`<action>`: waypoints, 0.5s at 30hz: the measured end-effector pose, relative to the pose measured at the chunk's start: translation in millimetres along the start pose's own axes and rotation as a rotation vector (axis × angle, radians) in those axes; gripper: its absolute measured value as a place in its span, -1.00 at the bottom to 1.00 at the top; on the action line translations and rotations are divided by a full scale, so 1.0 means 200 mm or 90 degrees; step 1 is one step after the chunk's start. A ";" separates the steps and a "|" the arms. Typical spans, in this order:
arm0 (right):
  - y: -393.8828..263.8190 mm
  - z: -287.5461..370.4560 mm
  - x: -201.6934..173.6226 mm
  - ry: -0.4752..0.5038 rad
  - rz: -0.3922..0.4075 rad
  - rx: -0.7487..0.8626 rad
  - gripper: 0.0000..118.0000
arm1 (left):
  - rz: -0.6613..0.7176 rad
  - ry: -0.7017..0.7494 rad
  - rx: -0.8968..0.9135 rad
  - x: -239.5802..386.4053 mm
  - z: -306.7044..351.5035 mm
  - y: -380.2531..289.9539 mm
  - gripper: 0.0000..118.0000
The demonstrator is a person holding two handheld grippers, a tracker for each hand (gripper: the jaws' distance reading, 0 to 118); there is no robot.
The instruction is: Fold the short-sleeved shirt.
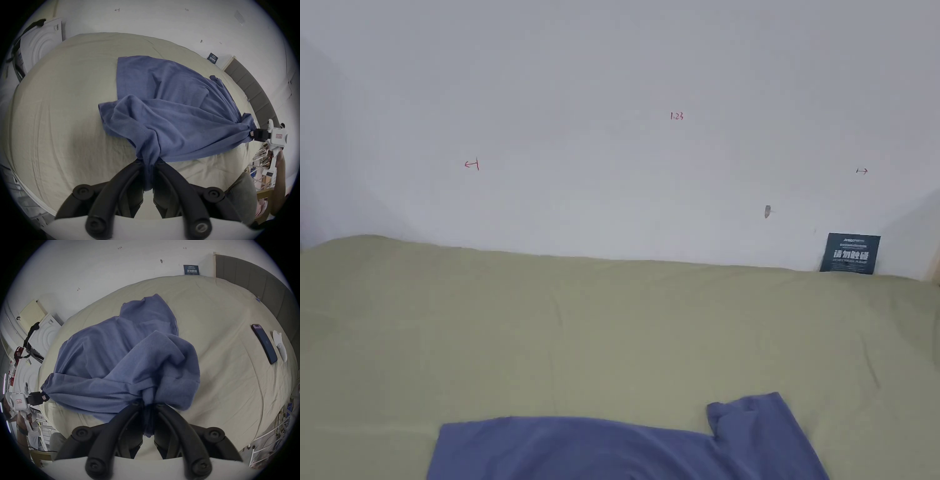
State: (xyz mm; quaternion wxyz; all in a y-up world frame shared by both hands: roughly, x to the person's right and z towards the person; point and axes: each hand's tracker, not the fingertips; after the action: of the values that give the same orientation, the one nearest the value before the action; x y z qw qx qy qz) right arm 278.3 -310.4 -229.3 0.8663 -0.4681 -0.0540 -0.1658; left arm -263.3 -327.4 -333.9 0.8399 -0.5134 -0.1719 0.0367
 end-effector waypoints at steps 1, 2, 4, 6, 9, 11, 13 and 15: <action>0.01 0.01 -0.01 0.001 0.003 0.007 -0.54 | -0.017 0.014 0.004 0.01 -0.01 0.02 -0.72; 0.02 0.01 0.00 0.002 0.000 0.007 0.00 | -0.030 0.034 0.017 0.02 0.00 0.03 -0.40; 0.03 0.07 -0.01 -0.024 -0.007 0.015 0.61 | -0.019 0.062 0.062 0.03 0.04 0.05 0.30; 0.03 0.19 0.00 -0.038 -0.003 0.071 0.55 | 0.021 0.055 0.123 0.02 0.15 0.04 0.33; 0.04 0.39 -0.04 -0.031 0.003 0.136 0.58 | 0.007 0.050 0.218 0.09 0.35 0.05 0.33; 0.06 0.47 -0.10 -0.018 0.029 0.189 0.60 | -0.036 0.069 0.270 0.18 0.46 0.08 0.33; 0.08 0.52 -0.20 -0.002 0.055 0.236 0.61 | -0.074 0.070 0.311 0.31 0.53 0.12 0.33; 0.07 0.52 -0.30 0.021 0.096 0.269 0.60 | -0.117 0.072 0.330 0.44 0.53 0.13 0.33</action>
State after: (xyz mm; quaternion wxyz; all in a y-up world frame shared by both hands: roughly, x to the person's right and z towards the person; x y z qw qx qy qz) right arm 232.9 -203.2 -198.5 0.9559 -0.2758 -0.0380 -0.0930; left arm -211.6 -204.3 -290.4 0.9513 -0.2652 -0.1553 -0.0259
